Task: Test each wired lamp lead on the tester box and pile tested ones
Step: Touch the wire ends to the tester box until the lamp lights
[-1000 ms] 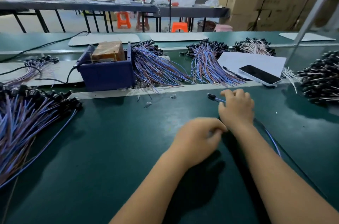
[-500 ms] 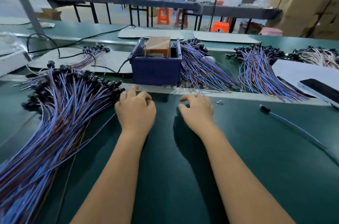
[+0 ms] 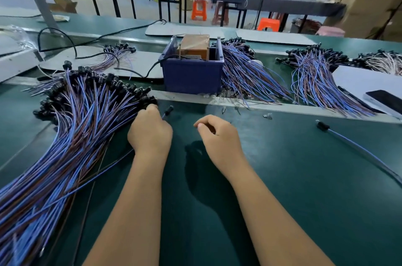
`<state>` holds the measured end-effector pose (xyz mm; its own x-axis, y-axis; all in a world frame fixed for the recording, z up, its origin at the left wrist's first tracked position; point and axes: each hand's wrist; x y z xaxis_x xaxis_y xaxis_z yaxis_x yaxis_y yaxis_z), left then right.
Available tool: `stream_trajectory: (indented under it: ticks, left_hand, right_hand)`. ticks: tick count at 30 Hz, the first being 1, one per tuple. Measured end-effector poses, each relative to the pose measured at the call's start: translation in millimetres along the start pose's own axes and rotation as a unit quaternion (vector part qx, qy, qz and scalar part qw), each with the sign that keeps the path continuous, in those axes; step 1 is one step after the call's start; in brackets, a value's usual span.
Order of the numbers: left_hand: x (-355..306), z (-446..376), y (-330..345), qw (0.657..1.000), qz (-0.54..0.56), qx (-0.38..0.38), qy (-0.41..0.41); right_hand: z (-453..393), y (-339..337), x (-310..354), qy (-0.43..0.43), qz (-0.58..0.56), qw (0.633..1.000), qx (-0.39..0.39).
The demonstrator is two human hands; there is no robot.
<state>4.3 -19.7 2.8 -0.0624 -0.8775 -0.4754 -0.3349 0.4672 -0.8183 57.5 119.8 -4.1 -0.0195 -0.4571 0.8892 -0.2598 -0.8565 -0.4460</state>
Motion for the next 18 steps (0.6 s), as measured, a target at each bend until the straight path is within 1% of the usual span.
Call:
stream_trajectory:
  ticks: [2, 3, 4, 5, 6, 7, 9, 10, 11, 13, 14, 16, 17, 18]
  left_hand:
    - [-6.2, 0.0, 2.5, 0.995, 0.057, -0.057, 0.049]
    - [-11.5, 0.9, 3.6, 0.985, 0.114, -0.089, 0.091]
    - [-18.9, 3.6, 4.3, 0.967, 0.182, -0.111, 0.137]
    - [-28.1, 8.1, 5.1, 0.943, 0.252, -0.118, 0.18]
    - [-37.1, 13.4, 5.7, 0.918, 0.318, -0.111, 0.21]
    - [-45.5, 18.7, 6.0, 0.894, 0.377, -0.094, 0.224]
    - [-59.0, 28.1, 3.0, 0.853, 0.476, -0.05, 0.206]
    - [-63.1, 30.7, 1.0, 0.834, 0.518, -0.031, 0.188]
    - [-65.8, 31.5, -0.9, 0.814, 0.555, -0.018, 0.169]
    - [-68.3, 31.4, -6.2, 0.767, 0.624, 0.02, 0.147]
    - [-68.3, 30.9, -8.9, 0.731, 0.665, 0.06, 0.142]
    - [-67.4, 31.4, -12.0, 0.638, 0.735, 0.185, 0.136]
    - [-66.0, 31.8, -10.8, 0.604, 0.744, 0.248, 0.137]
    - [-63.7, 32.4, -9.2, 0.592, 0.733, 0.304, 0.143]
  right_hand:
    - [-0.6, -0.1, 2.1, 0.012, -0.063, 0.998, 0.022]
    - [-2.4, 0.1, 4.0, 0.024, -0.11, 0.993, 0.035]
    - [-3.6, -0.4, 6.1, 0.038, -0.165, 0.984, 0.05]
    - [-4.6, -1.4, 7.6, 0.053, -0.228, 0.97, 0.071]
    - [-5.4, -3.9, 8.6, 0.072, -0.297, 0.947, 0.101]
    - [-6.6, -7.7, 8.9, 0.095, -0.369, 0.915, 0.135]
    - [-10.0, -18.1, 7.0, 0.146, -0.481, 0.841, 0.199]
    - [-11.9, -23.3, 5.0, 0.17, -0.511, 0.814, 0.219]
    - [-13.5, -27.3, 3.4, 0.191, -0.525, 0.797, 0.23]
    - [-14.8, -31.3, 2.1, 0.209, -0.533, 0.781, 0.25]
    - [-14.6, -31.8, 2.5, 0.204, -0.537, 0.777, 0.258]
    - [-13.9, -31.5, 2.8, 0.188, -0.563, 0.762, 0.258]
    - [-13.9, -31.6, 2.5, 0.189, -0.582, 0.752, 0.247]
    - [-14.0, -32.6, 2.4, 0.198, -0.588, 0.75, 0.23]
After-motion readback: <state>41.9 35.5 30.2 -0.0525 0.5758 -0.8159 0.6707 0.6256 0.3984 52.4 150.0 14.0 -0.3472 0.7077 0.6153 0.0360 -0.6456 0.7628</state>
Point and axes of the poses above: each hand's wrist, its own z-axis away from the middle knuckle, its own y-axis out of the palm, x = y × z, and after that the axes turned 10 degrees about y, right-handed
